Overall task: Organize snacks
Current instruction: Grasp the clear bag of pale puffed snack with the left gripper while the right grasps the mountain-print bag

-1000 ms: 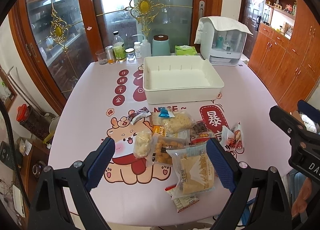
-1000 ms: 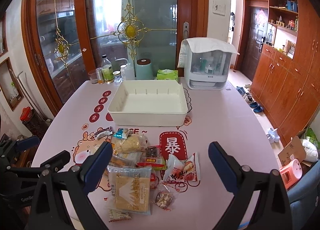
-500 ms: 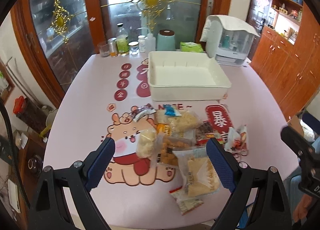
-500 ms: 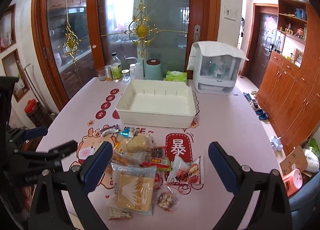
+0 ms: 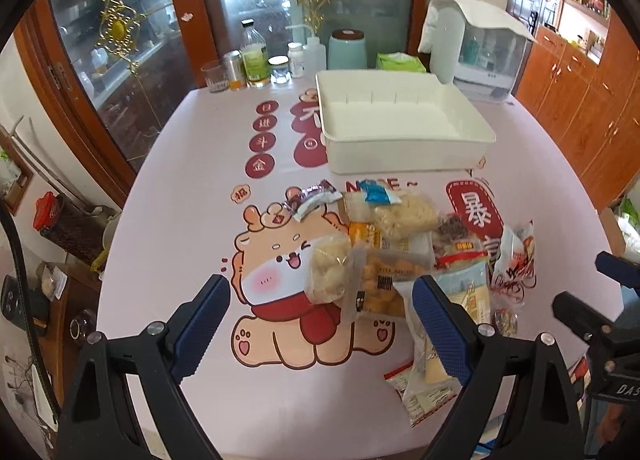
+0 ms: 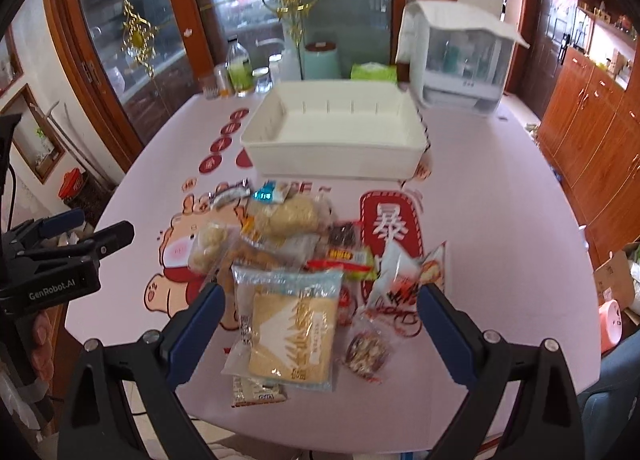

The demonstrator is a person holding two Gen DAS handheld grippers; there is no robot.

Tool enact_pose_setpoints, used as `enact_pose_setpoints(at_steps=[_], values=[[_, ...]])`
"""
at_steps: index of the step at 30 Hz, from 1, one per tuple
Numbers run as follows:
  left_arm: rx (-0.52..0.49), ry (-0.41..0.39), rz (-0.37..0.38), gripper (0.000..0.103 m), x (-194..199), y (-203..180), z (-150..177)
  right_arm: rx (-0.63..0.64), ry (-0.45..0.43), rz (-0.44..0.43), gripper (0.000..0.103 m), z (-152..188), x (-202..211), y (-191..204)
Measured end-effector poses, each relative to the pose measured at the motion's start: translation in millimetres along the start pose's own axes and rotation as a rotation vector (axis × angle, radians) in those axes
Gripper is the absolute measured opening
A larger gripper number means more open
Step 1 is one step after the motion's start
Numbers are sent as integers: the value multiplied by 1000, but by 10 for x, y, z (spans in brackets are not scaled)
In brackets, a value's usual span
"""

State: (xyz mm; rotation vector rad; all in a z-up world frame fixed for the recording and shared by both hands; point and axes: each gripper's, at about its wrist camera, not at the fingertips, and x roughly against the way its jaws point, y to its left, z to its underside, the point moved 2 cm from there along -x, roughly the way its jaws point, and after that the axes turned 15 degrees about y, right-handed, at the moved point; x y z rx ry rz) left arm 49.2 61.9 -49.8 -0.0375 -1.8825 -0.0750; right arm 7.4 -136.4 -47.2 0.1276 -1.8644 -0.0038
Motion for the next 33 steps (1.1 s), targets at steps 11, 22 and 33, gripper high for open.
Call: enact_pose_setpoints(at_steps=[11, 22, 33], values=[[-60, 79, 25, 92, -536, 87, -3, 10, 166, 9, 97, 103, -659, 198], [-61, 205, 61, 92, -1255, 286, -1, -72, 292, -3, 97, 131, -1318, 232], [-48, 284, 148, 92, -1668, 321, -155, -123, 325, -57, 103, 106, -1675, 206]])
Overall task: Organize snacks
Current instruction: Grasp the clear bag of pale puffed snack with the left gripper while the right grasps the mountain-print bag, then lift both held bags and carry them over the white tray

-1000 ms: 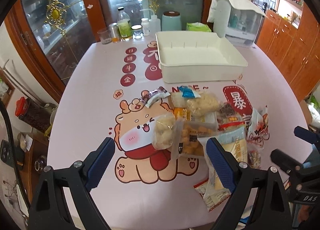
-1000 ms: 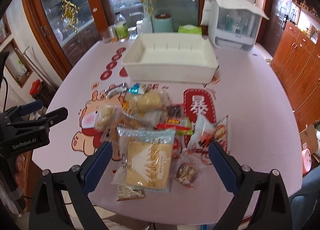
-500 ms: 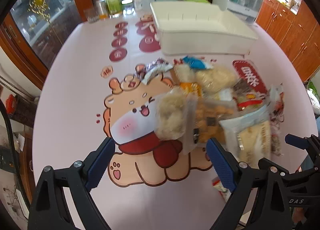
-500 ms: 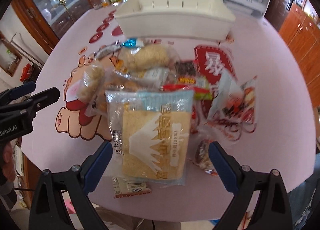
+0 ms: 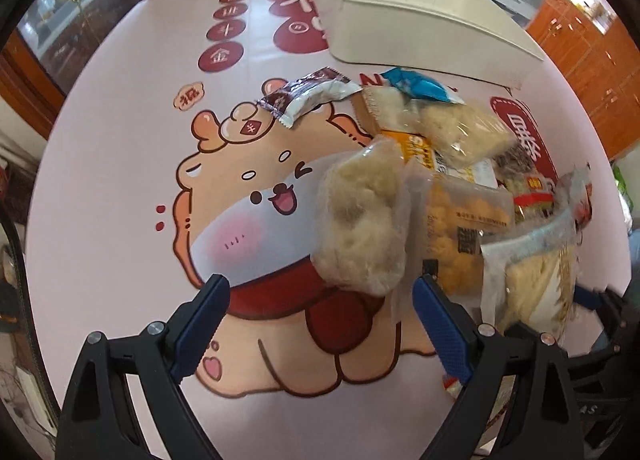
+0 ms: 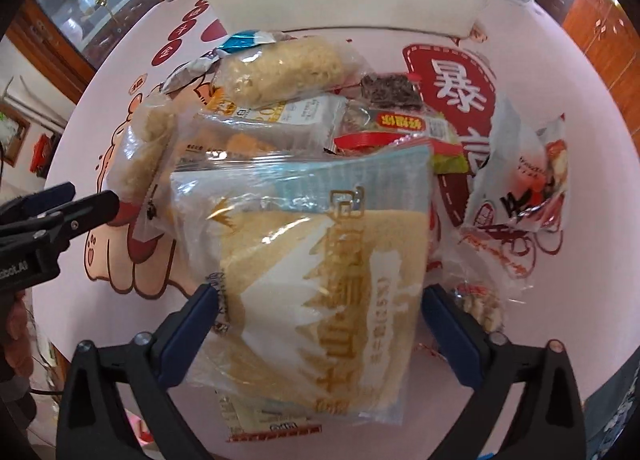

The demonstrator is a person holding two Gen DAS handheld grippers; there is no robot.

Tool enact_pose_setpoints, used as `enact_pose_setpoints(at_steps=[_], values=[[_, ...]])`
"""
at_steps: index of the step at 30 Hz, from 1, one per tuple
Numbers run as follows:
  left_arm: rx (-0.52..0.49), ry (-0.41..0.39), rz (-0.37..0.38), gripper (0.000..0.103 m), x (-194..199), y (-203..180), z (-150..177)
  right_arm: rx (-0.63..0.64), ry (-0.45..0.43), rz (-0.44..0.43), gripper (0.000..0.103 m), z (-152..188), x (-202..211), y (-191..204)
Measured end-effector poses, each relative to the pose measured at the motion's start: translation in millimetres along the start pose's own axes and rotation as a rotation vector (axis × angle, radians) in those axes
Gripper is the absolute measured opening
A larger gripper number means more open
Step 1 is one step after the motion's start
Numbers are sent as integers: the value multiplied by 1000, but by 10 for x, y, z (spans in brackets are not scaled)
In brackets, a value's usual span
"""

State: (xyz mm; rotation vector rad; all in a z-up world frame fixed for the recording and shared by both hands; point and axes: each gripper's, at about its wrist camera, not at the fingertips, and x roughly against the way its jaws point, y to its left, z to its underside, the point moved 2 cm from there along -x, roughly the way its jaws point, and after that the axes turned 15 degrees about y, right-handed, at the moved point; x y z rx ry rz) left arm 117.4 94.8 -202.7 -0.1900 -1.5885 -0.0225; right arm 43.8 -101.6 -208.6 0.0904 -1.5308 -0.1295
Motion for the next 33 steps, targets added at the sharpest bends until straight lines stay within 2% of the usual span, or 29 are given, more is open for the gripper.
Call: enact_pose_setpoints(at_steps=[4, 7, 12, 15, 16, 18, 20, 21, 22, 26, 28, 30, 33], values=[[43, 21, 57, 92, -73, 80, -151, -42, 46, -90, 103, -24, -28, -64], [56, 20, 74, 92, -112, 101, -262, -33, 25, -122, 103, -3, 13, -59], [72, 77, 116, 92, -303, 125, -391, 8, 36, -108, 103, -28, -59, 22], [85, 103, 149, 84, -398, 146, -440, 18, 57, -140, 103, -69, -142, 67], [90, 104, 173, 78, -405, 160, -453, 25, 59, -155, 103, -80, -158, 85], [66, 102, 220, 59, -394, 156, -471, 51, 54, -167, 101, -108, -174, 124], [35, 111, 263, 43, -381, 119, -484, 94, 40, -187, 85, -98, -142, 200], [21, 108, 263, 41, -370, 105, -482, 106, 35, -185, 74, -90, -112, 240], [12, 104, 256, 38, -359, 89, -476, 119, 26, -172, 68, -82, -87, 284], [-22, 82, 230, 31, -248, 19, -404, 165, -8, -110, 52, -13, 62, 424], [-37, 61, 233, 31, -150, 27, -359, 169, -17, -134, 34, 20, 166, 438], [-51, 35, 231, 31, -24, 30, -331, 164, -32, -137, 29, 23, 269, 430], [-62, -17, 241, 31, 306, 55, -281, 156, -65, -113, 27, 46, 439, 392]])
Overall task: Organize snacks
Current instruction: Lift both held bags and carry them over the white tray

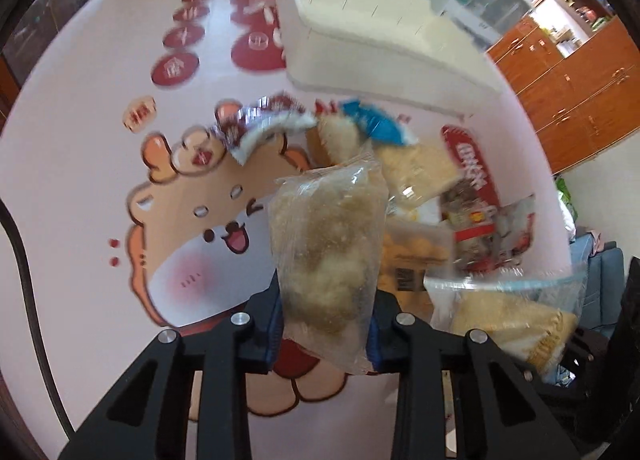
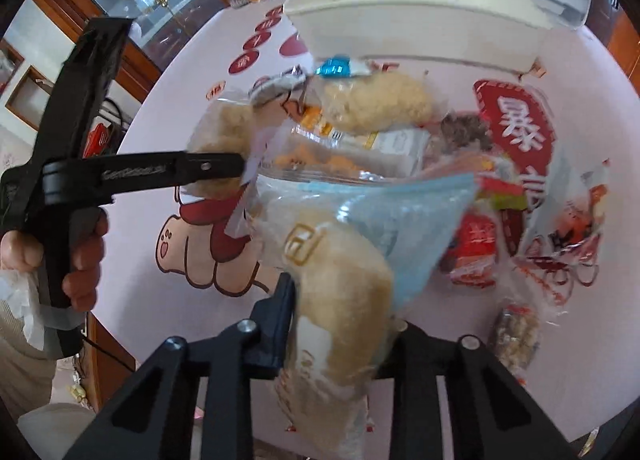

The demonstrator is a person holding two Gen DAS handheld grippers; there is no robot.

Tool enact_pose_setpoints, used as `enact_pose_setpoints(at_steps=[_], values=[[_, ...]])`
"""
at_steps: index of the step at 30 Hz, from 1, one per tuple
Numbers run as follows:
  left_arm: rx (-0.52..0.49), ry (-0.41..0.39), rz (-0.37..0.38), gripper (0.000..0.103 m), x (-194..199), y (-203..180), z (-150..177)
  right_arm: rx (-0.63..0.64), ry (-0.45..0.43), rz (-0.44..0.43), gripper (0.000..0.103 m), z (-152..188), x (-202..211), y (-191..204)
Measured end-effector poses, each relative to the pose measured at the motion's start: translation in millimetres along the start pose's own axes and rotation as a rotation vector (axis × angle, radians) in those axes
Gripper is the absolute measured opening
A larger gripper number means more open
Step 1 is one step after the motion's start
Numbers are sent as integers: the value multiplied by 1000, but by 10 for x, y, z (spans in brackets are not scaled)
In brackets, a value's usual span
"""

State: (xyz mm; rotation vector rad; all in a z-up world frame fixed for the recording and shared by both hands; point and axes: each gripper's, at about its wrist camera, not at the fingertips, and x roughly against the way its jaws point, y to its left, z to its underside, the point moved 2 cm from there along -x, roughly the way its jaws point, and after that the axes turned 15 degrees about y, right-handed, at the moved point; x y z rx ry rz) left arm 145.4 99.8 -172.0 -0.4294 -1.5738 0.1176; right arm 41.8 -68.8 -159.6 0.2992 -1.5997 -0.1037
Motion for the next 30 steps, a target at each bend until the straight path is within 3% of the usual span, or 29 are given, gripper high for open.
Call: enact_pose_setpoints(at_steps=[9, 13, 18, 24, 30], values=[[-147, -229, -55, 31, 1211, -401, -24, -27, -197, 100, 26, -199, 902, -34], [-202, -353, -92, 31, 1771, -601, -173, -44, -311, 207, 26, -483, 1451, -44], [-236, -434, -128, 31, 2202, -842, -475, -60, -437, 312, 26, -897, 2050, -67], [-271, -484, -184, 31, 2276, -1174, -997, -82, -537, 378, 26, -1503, 2506, -242], [-227, -431, -188, 31, 1905, -1272, -1535, -90, -502, 376, 26, -2116, 2359, -583]])
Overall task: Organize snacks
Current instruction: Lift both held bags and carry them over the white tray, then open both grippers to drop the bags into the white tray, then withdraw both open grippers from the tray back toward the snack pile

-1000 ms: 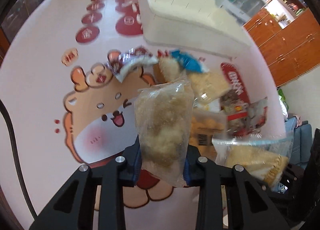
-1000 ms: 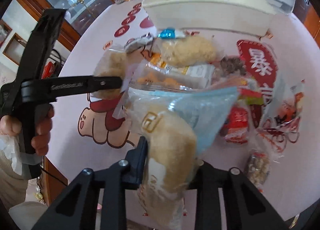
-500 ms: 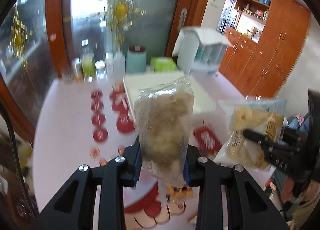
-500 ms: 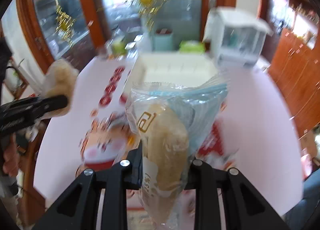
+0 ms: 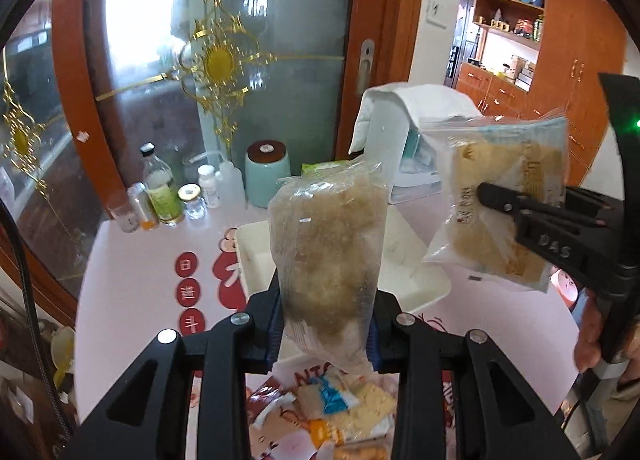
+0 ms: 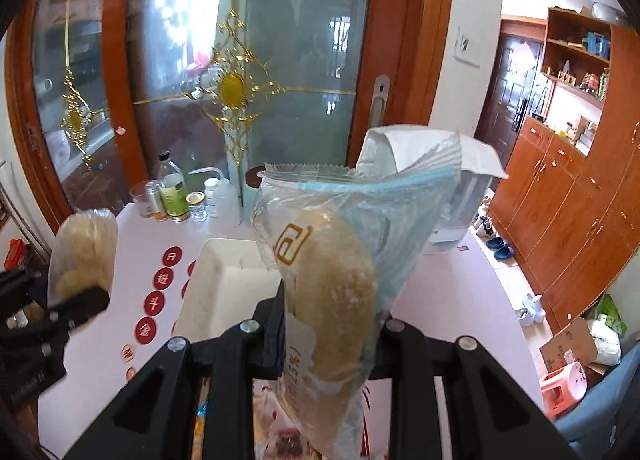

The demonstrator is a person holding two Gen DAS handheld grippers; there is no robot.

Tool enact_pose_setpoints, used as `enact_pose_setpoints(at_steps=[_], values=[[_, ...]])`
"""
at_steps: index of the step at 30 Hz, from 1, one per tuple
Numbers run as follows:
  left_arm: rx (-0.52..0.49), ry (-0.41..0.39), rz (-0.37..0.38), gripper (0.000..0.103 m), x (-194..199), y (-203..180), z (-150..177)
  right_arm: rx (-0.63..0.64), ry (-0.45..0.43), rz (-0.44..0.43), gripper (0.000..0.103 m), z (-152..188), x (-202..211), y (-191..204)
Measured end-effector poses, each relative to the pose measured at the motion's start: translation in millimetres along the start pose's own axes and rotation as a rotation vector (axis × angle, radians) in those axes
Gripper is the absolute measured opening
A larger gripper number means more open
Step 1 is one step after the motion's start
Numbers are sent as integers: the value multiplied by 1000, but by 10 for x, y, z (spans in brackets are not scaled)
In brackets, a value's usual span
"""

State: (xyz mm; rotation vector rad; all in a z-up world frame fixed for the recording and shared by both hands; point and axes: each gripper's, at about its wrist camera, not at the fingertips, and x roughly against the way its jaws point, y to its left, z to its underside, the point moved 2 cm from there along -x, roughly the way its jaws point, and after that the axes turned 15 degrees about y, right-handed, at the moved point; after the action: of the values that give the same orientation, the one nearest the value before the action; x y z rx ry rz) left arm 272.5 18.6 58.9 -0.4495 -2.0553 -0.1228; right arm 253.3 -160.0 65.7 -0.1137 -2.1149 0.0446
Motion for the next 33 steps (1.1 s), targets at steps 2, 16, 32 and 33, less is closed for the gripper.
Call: enact_pose_setpoints(at_steps=[2, 16, 32, 33], values=[[16, 15, -8, 31, -168, -25, -85, 1, 28, -3, 26, -61, -241, -27], [156, 48, -20, 101, -890, 14, -253, 29, 199, -62, 41, -65, -1249, -90], [155, 25, -29, 101, -694, -57, -83, 54, 30, -75, 65, -20, -734, -21], [153, 21, -30, 101, -662, -60, -64, 53, 27, -76, 65, -3, -694, -11]])
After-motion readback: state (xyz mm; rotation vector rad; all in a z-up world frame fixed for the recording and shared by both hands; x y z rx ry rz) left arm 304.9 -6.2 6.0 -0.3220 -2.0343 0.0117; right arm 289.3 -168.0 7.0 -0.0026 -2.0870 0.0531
